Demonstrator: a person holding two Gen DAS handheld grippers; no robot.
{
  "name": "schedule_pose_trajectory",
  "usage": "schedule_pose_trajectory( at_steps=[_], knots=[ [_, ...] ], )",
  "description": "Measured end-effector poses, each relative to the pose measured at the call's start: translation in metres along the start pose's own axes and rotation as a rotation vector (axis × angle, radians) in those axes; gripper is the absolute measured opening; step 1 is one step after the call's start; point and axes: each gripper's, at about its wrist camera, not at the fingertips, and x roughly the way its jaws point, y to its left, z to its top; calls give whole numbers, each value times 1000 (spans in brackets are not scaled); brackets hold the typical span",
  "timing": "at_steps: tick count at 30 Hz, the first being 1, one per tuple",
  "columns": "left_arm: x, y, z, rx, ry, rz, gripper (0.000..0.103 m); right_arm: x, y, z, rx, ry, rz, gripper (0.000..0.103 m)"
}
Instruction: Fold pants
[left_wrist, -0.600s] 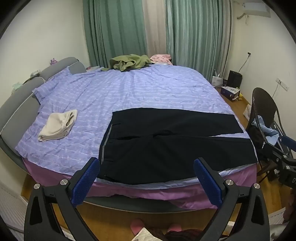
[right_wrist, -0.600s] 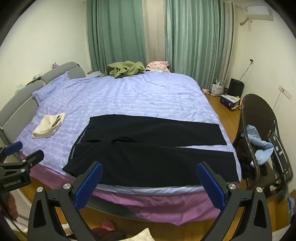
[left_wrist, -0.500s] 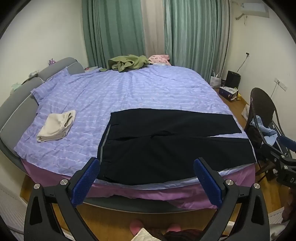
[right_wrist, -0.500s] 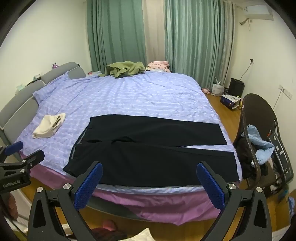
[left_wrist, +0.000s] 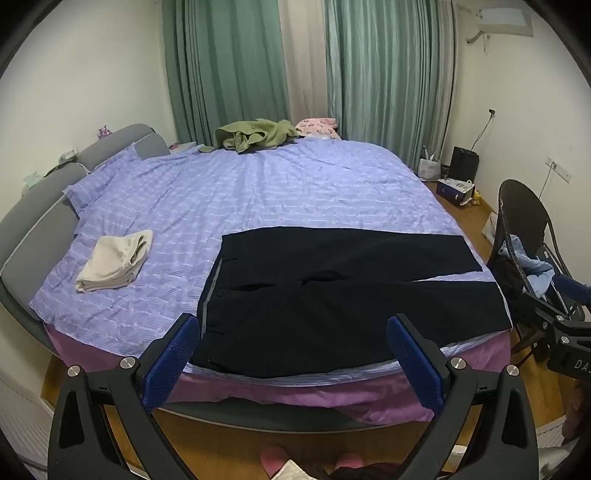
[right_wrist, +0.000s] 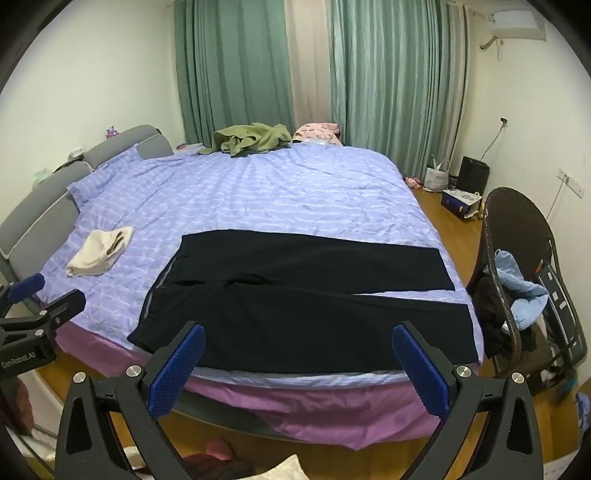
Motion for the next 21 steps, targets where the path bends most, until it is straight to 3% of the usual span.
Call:
schedule_pose_trajectory(
  at_steps=[21],
  knots=[
    [4,4,2,-26,8,0,103,-4,-11,1,3,-4,4,103]
  ],
)
